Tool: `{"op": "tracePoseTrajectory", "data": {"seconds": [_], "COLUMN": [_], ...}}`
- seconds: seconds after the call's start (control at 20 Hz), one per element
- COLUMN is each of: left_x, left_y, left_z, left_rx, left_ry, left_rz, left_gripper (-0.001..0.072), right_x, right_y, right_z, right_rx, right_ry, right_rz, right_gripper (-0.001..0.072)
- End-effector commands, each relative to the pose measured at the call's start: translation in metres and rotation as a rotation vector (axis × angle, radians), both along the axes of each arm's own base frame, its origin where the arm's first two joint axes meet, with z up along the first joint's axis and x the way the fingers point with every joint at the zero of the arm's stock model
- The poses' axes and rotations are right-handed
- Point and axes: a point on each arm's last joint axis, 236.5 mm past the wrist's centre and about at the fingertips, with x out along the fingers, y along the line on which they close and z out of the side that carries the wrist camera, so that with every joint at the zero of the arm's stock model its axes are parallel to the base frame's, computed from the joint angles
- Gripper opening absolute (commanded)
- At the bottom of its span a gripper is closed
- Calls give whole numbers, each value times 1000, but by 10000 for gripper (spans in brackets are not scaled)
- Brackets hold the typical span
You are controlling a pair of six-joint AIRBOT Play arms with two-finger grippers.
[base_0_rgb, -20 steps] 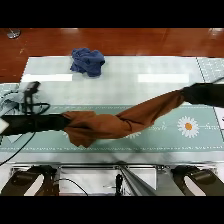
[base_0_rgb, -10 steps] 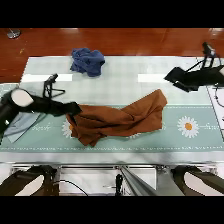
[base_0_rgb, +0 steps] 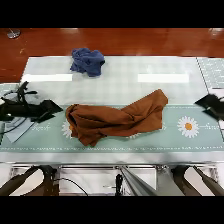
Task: Fold the shirts.
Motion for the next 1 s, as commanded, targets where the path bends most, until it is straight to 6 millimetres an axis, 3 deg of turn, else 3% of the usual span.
{"op": "tracePoseTrajectory", "data": {"seconds": [0.0,0.1,0.15,0.2,0.25,0.6,0.9,0.95], "left_x": [7,14,16,16,18,29,28,27], "left_y": [-42,-59,-65,-70,-73,-72,-73,-74], "left_z": [0,-8,-15,-19,-19,2,2,3], "left_rx": [-265,-295,-291,-293,-292,-303,-306,-310], "left_ry": [-79,-76,-61,-47,-49,-106,-103,-101], "left_rz": [-14,-41,-57,-73,-86,-133,-135,-139], "left_gripper": [701,686,507,103,22,22,23,22], "right_x": [-21,-41,-47,-50,-52,-62,-22,-16], "right_y": [48,70,80,91,101,154,191,197], "right_z": [-41,-63,-69,-70,-70,-92,-110,-111], "right_rx": [193,217,220,226,235,225,283,290], "right_ry": [-45,26,56,70,83,199,173,175], "right_rz": [2,60,90,131,156,302,272,282], "right_gripper": [615,615,615,615,615,615,612,537]}}
